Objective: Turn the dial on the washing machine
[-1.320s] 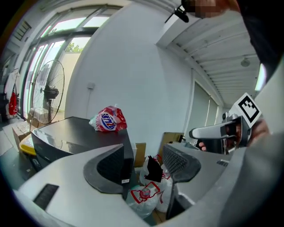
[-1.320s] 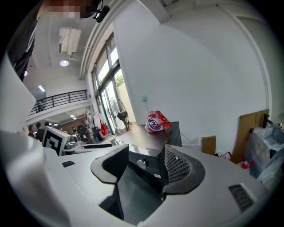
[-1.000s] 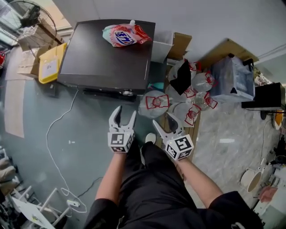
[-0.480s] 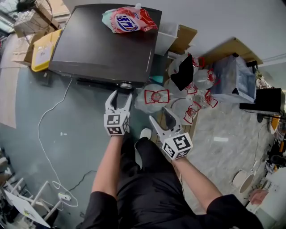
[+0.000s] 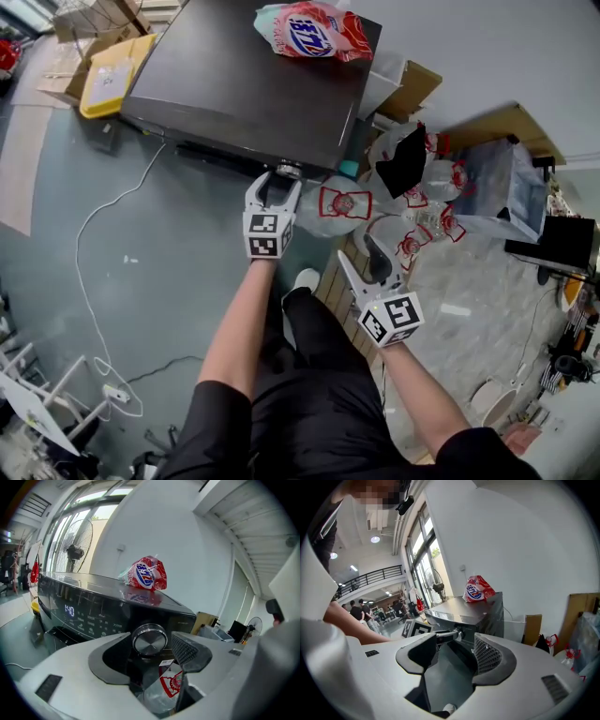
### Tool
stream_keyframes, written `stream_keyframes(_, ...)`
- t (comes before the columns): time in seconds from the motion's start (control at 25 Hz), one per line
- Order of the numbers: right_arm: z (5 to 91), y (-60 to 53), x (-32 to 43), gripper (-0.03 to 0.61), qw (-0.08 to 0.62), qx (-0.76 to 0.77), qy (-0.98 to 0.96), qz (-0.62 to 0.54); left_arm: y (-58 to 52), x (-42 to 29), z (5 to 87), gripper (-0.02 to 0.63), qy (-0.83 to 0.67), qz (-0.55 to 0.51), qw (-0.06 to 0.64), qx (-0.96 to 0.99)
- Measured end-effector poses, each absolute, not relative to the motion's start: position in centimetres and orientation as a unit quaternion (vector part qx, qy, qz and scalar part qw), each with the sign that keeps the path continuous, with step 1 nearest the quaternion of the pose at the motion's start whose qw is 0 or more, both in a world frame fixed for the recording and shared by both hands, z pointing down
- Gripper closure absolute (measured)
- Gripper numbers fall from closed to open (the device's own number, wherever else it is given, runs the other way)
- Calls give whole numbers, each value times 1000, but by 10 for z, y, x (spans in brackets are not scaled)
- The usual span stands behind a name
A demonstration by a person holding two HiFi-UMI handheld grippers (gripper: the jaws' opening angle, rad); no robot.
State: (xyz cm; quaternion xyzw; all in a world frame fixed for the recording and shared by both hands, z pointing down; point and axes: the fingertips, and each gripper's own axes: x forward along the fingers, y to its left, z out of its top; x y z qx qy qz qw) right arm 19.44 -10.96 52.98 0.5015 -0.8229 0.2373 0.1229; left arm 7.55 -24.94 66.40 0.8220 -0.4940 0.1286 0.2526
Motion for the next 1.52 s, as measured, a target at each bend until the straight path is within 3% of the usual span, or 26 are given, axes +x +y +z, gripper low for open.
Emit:
stream_keyframes(0.72, 551, -109, 186, 354, 138, 479, -837, 226, -262, 79, 678, 360, -508, 109, 249, 817)
stream_keyframes(1.52, 564, -104, 199, 354, 138, 491, -826, 239, -258, 86, 677, 370, -492, 229, 81, 836)
